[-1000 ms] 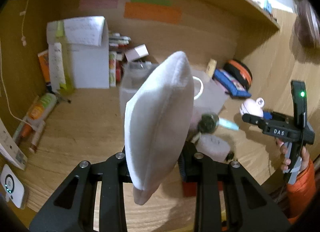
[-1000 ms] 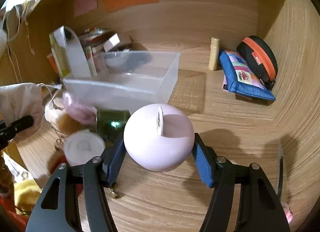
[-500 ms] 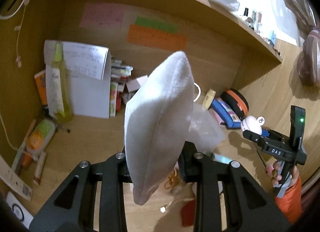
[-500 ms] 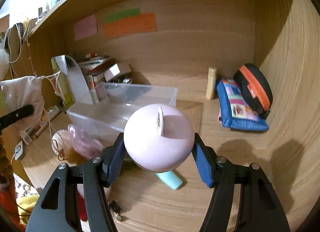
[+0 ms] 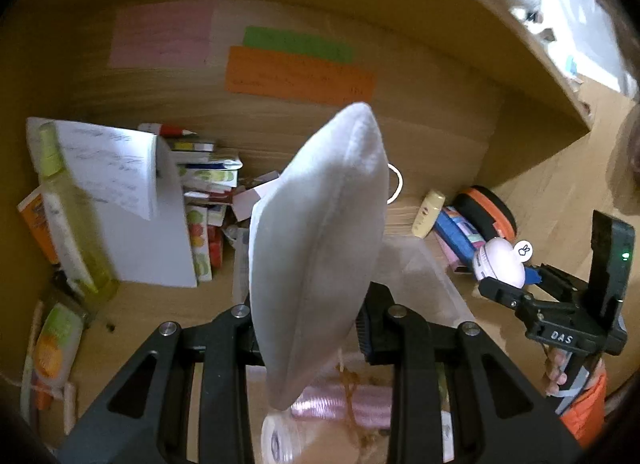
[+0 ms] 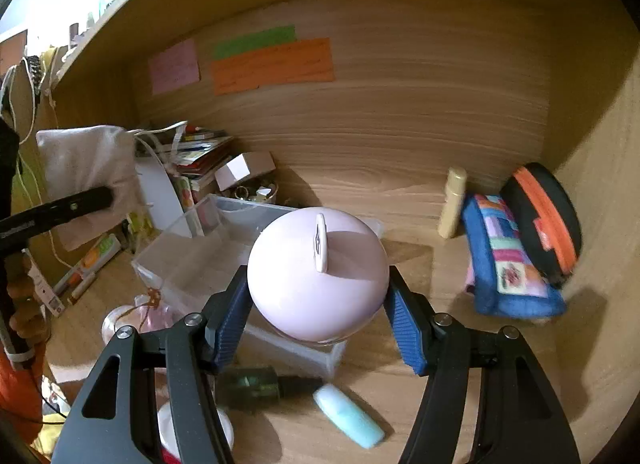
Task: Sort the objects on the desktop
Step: 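Carry the white pouch and pink container over the clear plastic box with both grippers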
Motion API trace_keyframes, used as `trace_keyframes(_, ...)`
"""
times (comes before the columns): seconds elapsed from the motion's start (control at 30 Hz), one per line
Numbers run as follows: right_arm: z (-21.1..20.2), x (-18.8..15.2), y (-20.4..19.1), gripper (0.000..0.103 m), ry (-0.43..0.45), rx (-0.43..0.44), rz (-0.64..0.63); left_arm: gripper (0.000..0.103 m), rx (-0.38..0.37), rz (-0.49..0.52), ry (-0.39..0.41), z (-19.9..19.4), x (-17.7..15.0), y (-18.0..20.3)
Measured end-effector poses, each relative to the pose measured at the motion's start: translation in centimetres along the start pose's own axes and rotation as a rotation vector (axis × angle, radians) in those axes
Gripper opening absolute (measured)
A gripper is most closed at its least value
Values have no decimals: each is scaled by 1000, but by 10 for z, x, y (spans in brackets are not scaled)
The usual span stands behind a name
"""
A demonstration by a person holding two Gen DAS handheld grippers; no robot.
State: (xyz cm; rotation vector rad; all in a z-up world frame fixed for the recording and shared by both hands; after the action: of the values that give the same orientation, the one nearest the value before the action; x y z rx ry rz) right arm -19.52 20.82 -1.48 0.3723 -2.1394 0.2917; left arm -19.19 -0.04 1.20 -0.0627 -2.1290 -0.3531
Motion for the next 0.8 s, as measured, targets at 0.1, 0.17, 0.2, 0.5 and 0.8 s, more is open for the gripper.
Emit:
trace_keyframes(0.1,14,6,-5,60,-16,12,-10,30,-5,-1,-27,19,2,0)
trace_keyframes(0.17,25,10,-8,60,-28,13,-15,30,-9,-4,-48,32,3,-1)
trace_keyframes(0.2,30,13,-9,60,-36,12,-16,30,-10,-10,-64,40,3,-2)
trace_keyframes(0.5,79,20,-15,60,-103,-28,3,30,-50,-55,-164,83,-22,-5)
trace_keyframes(0.8,103,-10,-22,60,-186,-1,-20,30,-64,-24,-215,75,-33,-16)
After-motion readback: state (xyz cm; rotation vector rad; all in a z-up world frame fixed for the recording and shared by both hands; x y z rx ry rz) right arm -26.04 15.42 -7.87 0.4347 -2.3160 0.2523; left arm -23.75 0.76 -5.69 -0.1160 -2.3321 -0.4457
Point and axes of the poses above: each gripper's, at about its wrist camera, not at the fingertips, and z roughly the way its jaws point, y to its right, x to its top, the point moved 7 cm from there along z, roughly the way its jaws point, and after that the axes turned 2 degrees about -x, right-handed, at the moved point
